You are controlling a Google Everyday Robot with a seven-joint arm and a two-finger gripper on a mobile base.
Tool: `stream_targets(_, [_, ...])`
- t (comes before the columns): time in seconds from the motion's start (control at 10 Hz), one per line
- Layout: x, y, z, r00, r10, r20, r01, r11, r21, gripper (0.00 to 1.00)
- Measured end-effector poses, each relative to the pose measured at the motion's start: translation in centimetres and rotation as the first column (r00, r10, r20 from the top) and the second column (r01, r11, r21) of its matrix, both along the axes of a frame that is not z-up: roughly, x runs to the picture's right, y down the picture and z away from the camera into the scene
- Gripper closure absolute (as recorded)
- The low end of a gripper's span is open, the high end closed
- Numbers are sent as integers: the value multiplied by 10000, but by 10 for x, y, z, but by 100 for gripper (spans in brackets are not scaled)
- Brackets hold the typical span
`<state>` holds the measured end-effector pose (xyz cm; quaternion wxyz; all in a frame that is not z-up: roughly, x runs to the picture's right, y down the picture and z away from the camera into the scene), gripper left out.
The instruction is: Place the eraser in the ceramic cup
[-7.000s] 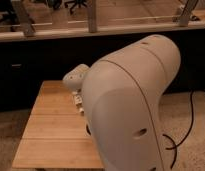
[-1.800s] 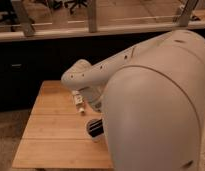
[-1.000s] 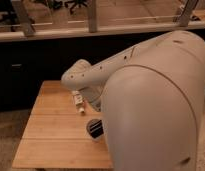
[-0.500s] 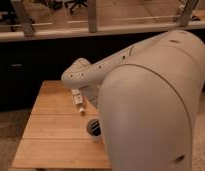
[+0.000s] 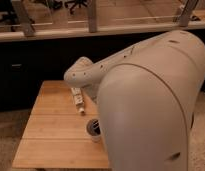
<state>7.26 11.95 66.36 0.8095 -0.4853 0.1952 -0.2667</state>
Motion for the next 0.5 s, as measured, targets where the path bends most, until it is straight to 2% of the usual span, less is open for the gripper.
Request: stream_targets(0.5, [2, -1, -1, 9987, 266, 434, -267, 9996, 16, 100])
